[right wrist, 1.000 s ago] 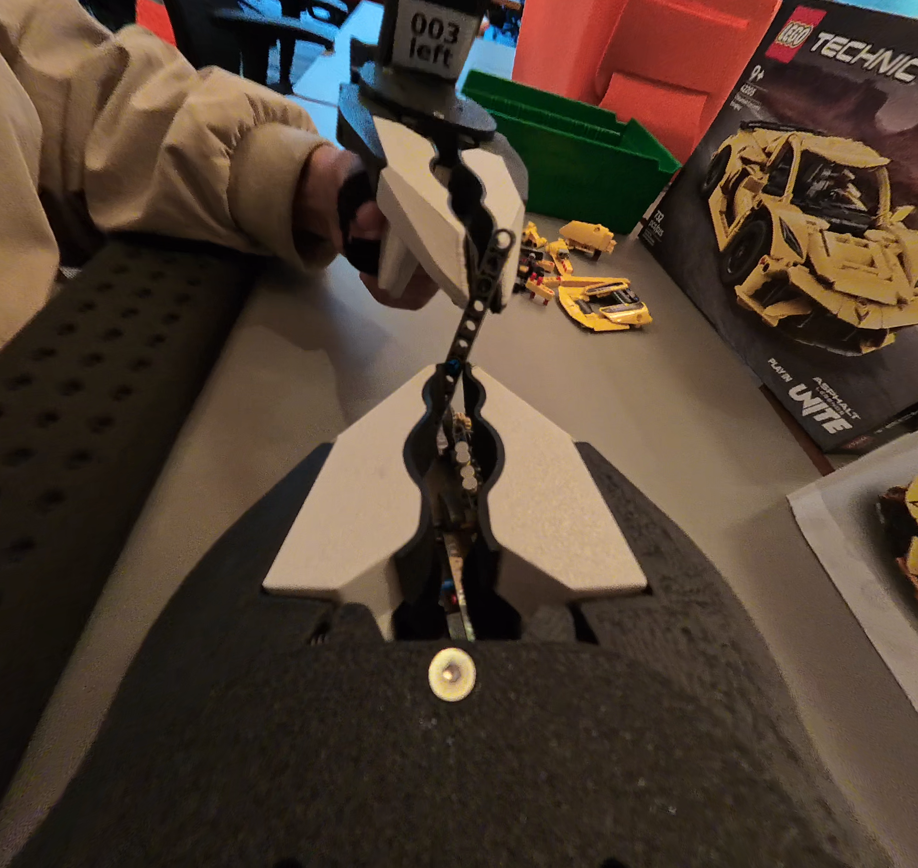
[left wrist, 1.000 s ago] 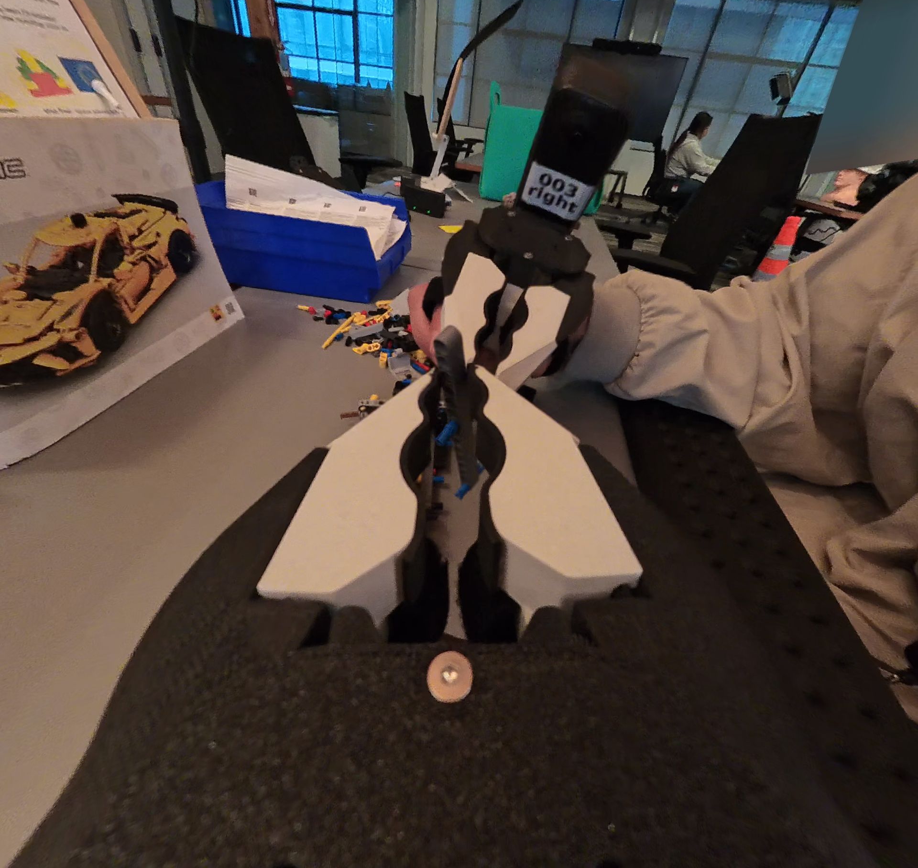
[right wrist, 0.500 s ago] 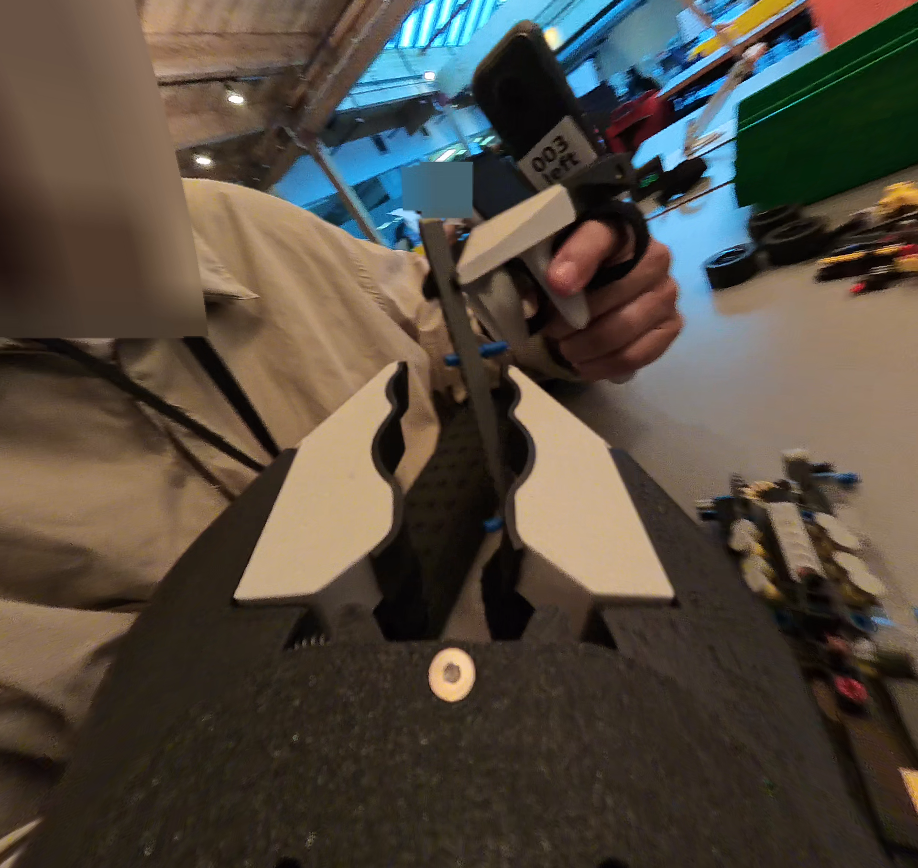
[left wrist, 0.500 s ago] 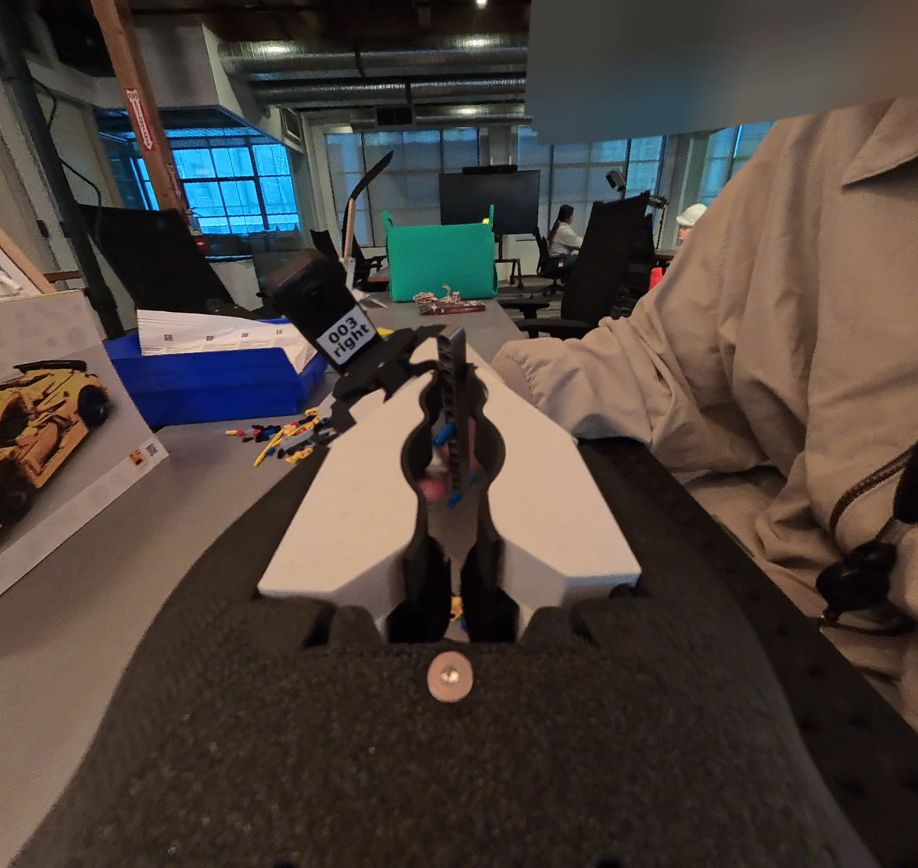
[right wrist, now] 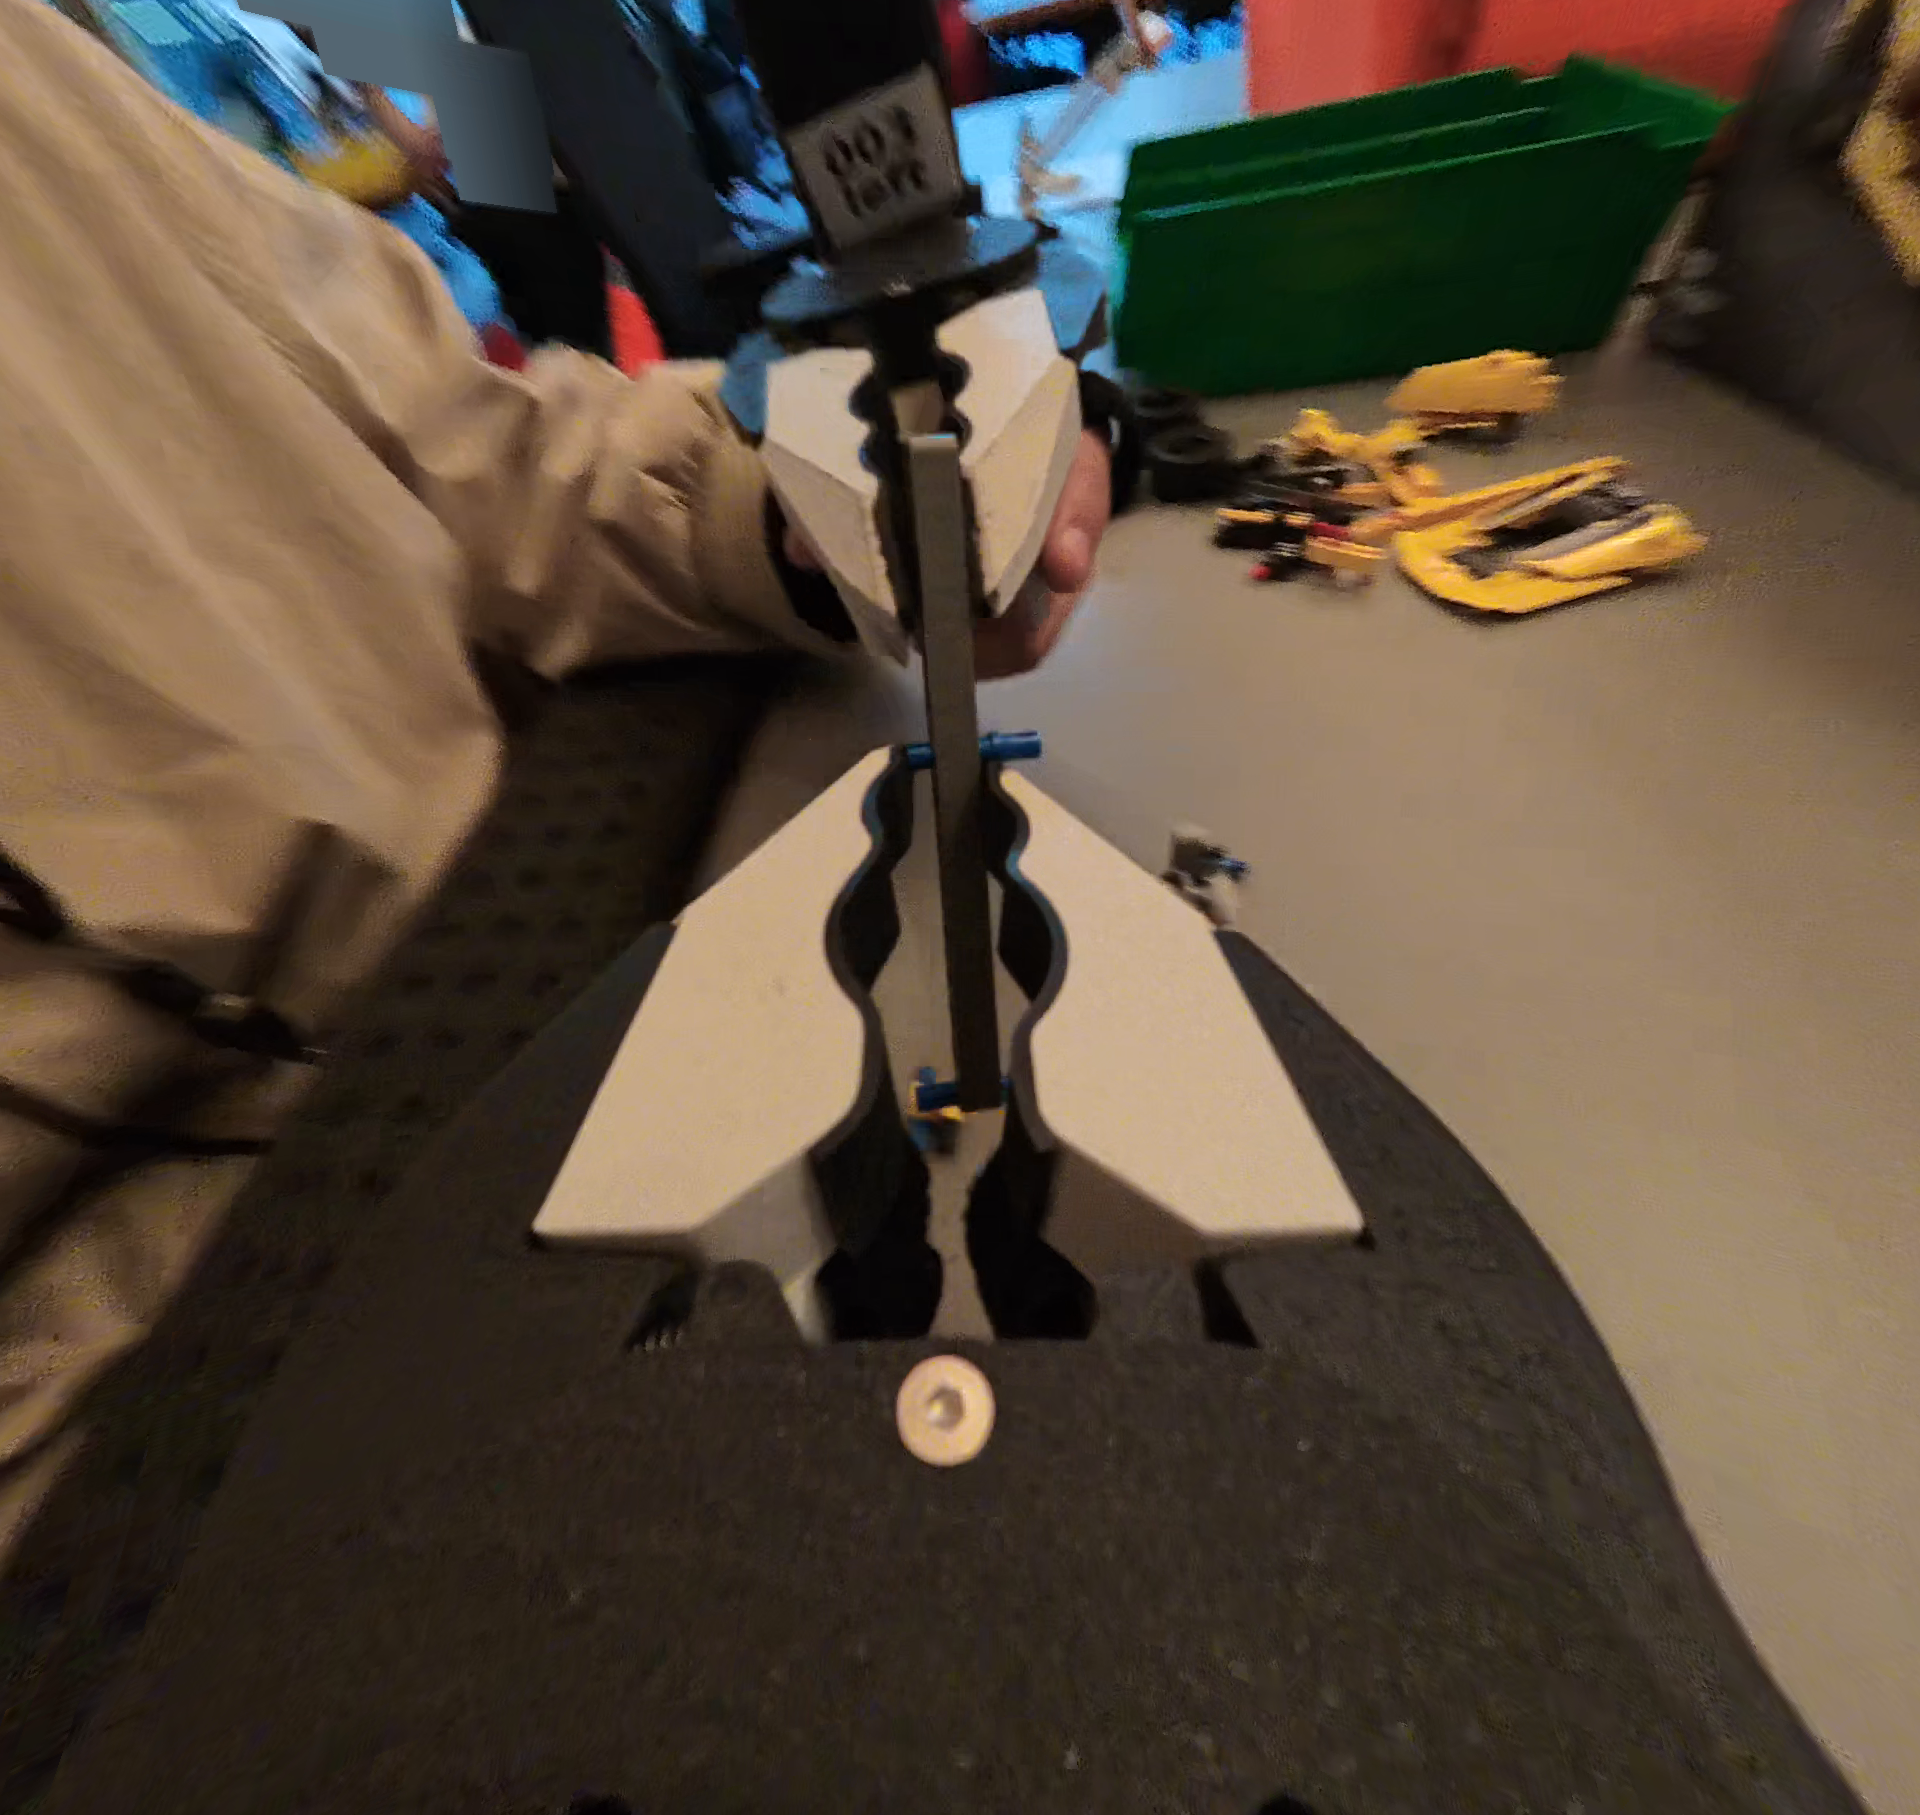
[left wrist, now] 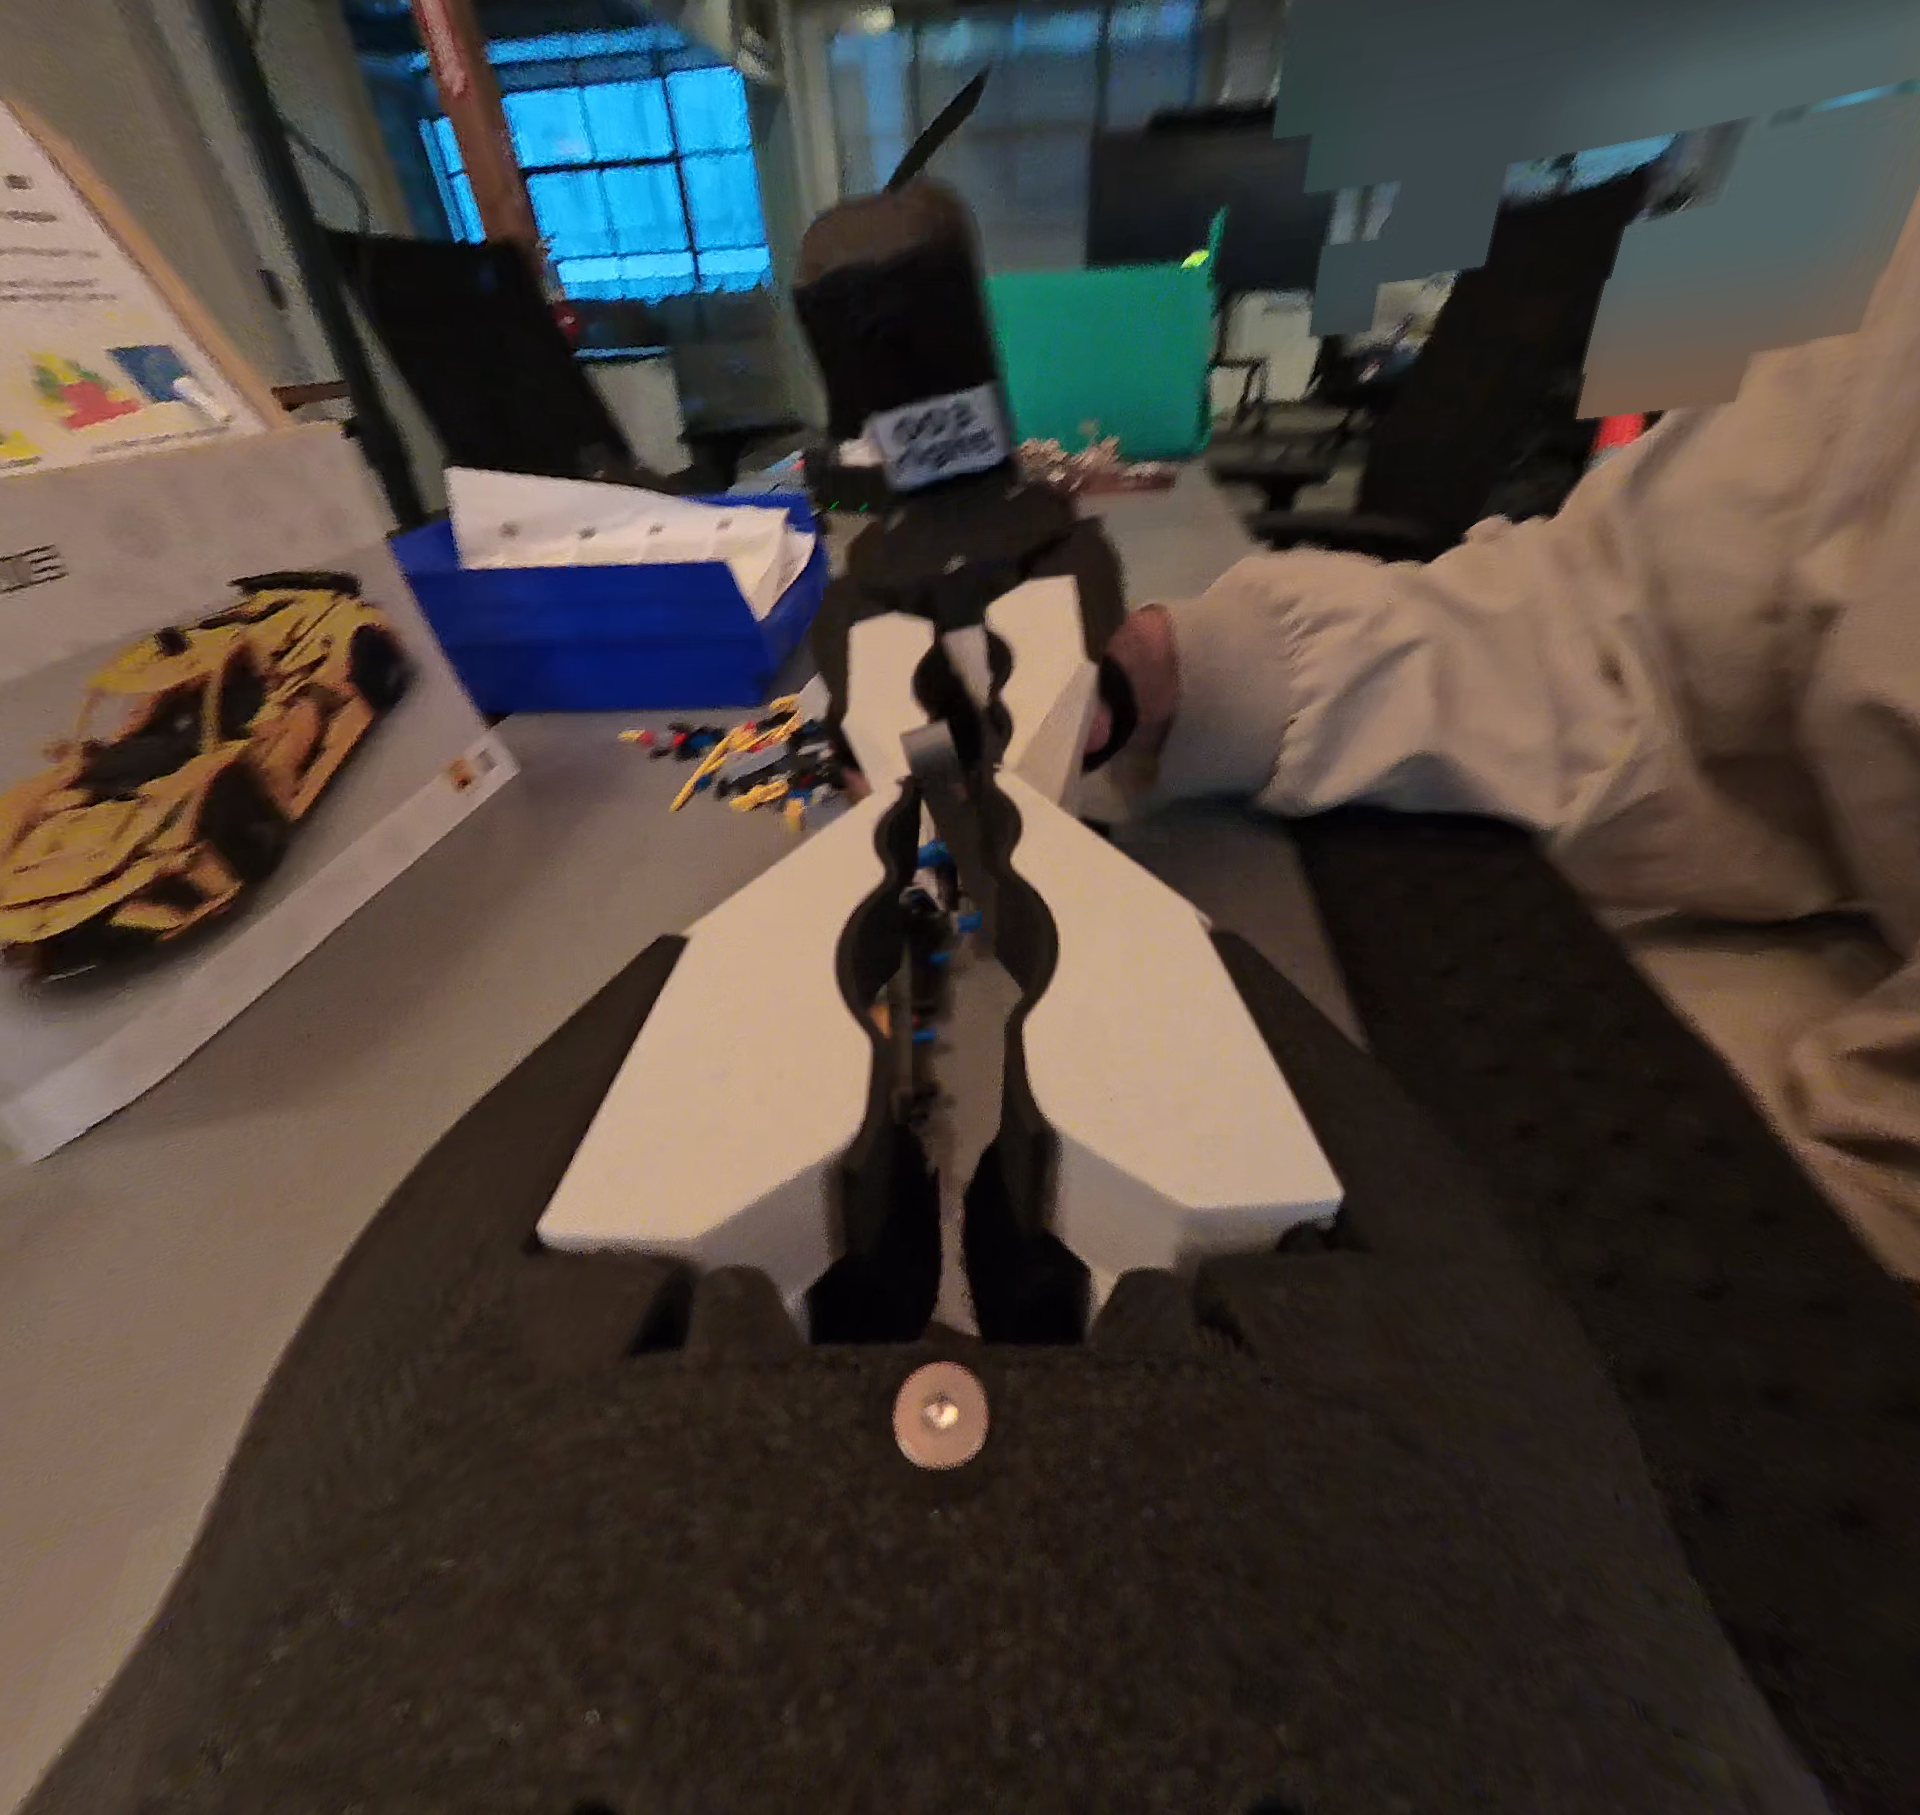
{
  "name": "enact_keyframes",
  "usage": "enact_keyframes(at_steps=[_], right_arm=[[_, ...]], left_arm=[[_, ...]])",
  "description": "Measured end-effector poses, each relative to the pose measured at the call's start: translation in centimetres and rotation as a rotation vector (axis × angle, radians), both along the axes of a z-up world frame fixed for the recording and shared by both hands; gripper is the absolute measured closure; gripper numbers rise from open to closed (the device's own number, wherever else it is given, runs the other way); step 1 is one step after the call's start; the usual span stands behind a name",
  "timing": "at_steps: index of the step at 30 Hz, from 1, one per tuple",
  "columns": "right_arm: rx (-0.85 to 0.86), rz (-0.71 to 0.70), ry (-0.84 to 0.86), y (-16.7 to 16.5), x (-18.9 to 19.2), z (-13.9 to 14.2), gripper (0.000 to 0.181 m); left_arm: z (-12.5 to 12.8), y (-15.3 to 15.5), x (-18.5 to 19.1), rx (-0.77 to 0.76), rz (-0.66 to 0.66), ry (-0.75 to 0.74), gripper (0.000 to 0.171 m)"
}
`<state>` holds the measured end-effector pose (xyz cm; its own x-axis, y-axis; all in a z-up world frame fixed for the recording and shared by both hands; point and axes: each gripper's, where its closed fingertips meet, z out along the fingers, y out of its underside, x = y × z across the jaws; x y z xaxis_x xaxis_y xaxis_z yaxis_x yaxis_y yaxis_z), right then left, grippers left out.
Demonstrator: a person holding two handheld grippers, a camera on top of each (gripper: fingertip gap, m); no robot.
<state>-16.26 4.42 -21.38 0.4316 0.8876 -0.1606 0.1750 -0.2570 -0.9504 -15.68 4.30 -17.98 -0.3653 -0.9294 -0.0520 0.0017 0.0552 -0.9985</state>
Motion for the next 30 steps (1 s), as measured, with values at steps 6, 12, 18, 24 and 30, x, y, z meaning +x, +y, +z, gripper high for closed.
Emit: enact_keyframes(at_steps=[6, 12, 18, 24, 30], right_arm=[[0.058, -0.03, -0.15, 0.0, 0.1, -0.8, 0.174], [0.012, 0.015, -0.079, -0.3, -0.3, -0.6, 0.173], [-0.285, 0.042, 0.276, 0.3, 0.8, 0.6, 0.141], [-0.495, 0.118, 0.401, 0.2, 0.8, 0.0, 0.155], [-0.472, 0.169, 0.49, -0.2, 0.8, 1.4, 0.163]], left_arm=[[-0.7, -0.8, 0.1, 0.024, -0.029, 0.016, 0.164], [-0.5, -1.2, -0.2, 0.131, -0.023, -0.025, 0.164], [-2.1, -1.4, 0.5, 0.561, 0.12, -0.054, 0.164], [-3.2, -1.6, 1.1, 0.783, 0.182, -0.065, 0.164], [-1.7, -2.2, 0.7, 0.749, 0.174, -0.14, 0.164]])
